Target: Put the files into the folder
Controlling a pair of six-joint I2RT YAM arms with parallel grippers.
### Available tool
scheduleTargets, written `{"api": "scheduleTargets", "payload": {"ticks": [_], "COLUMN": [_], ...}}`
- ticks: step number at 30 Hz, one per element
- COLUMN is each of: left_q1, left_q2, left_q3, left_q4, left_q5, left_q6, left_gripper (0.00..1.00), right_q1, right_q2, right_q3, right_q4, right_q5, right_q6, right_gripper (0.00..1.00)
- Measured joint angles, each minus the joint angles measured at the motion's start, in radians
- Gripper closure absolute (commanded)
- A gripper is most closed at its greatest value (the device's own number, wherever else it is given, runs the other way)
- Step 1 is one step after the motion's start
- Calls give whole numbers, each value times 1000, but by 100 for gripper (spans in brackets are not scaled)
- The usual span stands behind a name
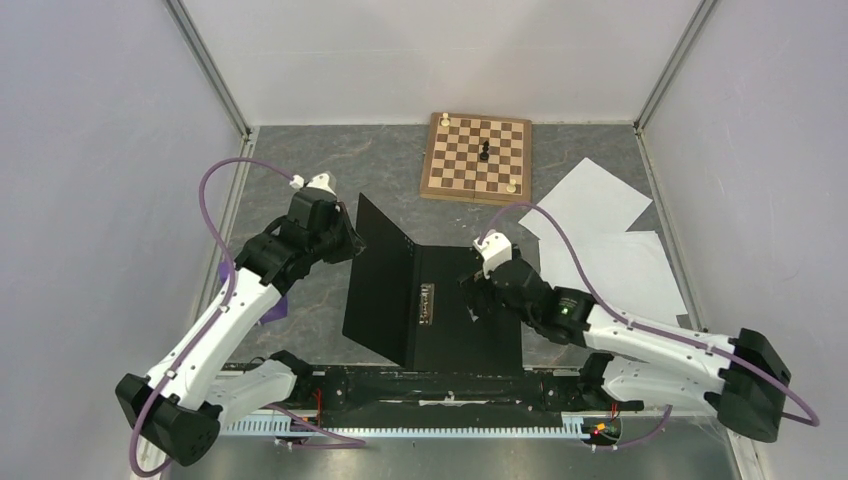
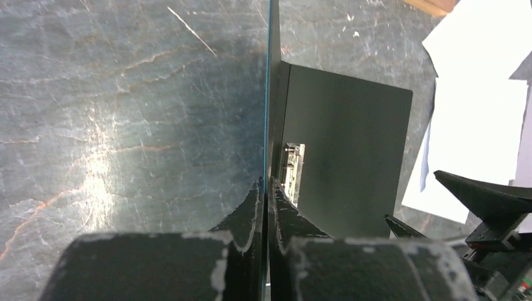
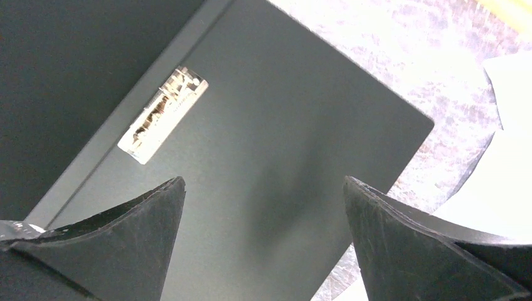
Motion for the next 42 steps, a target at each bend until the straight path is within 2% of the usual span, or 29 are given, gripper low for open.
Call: {"api": "scheduleTargets", "payload": {"ticks": [8,9,13,16,20,27,31,34,38,42], "left_q1": [71,82,132,162,174,174,174,165,56,-81], "left_q2": [50,58,86,103,115,124,122,127,184,258], "left_q3": [-39,-39,-41,-40,-10,193,301,336,328,220], "left_q4": [135,145,174,172,138,47,10,4,12,76], "left_q5": [-13,-13,-15,-27,-59,-138,-171,-150,-140,-100], "left_q6": [0,0,4,5,8,67,96,97,95,63], "left_gripper": [98,92,47,35,34,34,40,41,41,41], "right_q1": [-218,-235,-279,-285,-285,-287,-287,-287,-287,-296], "right_q2": [159,172,239,284,319,330,330,330,317,268], "right_q3": [2,2,6,11,14,17,27,27,27,27], "right_q4": [18,24,52,71,88,102,107,109,95,40], "right_q5": [-161,-174,-224,-245,-253,-264,-263,-263,-247,-216], "right_q6": [45,49,65,76,94,118,122,130,143,155], "right_gripper": [5,5,6,7,9,10,12,13,12,10]}}
